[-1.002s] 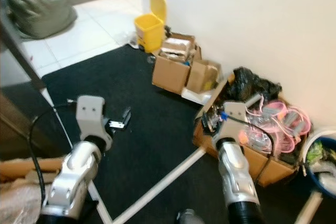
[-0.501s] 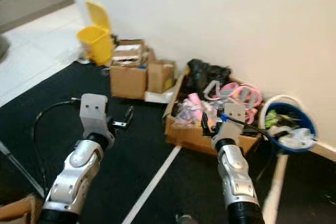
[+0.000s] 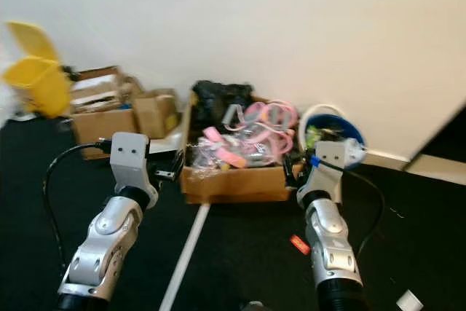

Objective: Picking trash to rubbish bin

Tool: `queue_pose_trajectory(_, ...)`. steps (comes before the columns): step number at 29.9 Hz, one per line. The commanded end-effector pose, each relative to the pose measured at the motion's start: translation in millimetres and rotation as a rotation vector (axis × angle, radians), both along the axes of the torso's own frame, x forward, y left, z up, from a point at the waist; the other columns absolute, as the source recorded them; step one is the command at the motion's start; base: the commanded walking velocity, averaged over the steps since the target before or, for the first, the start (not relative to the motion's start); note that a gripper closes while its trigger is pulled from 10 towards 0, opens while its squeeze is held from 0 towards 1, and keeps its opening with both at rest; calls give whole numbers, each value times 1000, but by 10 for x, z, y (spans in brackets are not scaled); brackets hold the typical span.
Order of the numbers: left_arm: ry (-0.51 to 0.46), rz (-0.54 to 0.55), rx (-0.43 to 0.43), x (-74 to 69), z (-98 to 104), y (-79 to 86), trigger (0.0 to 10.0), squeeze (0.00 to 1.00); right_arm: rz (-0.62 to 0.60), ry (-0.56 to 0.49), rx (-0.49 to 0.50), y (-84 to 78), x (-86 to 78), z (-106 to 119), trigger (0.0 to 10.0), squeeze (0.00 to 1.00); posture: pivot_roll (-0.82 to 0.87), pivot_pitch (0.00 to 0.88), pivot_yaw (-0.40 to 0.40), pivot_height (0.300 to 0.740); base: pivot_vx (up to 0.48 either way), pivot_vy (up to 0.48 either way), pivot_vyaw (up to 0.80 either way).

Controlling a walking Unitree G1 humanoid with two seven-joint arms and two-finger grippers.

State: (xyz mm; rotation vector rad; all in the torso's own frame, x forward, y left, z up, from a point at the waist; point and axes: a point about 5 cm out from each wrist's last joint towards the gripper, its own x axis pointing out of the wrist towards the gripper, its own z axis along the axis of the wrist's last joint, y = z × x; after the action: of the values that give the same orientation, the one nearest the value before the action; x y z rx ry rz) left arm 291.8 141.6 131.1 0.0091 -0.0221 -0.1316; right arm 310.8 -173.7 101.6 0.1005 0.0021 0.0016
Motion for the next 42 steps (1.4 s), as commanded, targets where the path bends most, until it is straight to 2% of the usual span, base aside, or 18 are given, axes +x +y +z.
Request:
queue_pose_trajectory(1,22,12,15,-23,-48,23,10000,0,-9,31,-3,-14,-27,-67,10000,0,50,156,1,740,0,0,-800)
queue_pose_trajectory(13,37,41,30,-37,-87,23,10000,0,-21,37,1,-27,-30,-68,10000,0,47,155,1,740,0,0,-800)
queue_pose_trajectory(21,56,80,-6,-55,-116,85,10000,0,-19,38,-5,-38,-33,-71,10000,0,43,152,-2,740,0,0,-800)
queue_pose_trajectory(25,52,82,29,-42,-117,96,10000,0,-16,36,-9,-41,-27,-63,10000,0,43,150,-2,740,0,0,-800)
queue_pose_trajectory(42,64,87,50,-59,-150,81,10000,0,-3,45,-4,13,-68,-86,10000,0,39,157,-3,740,0,0,-800)
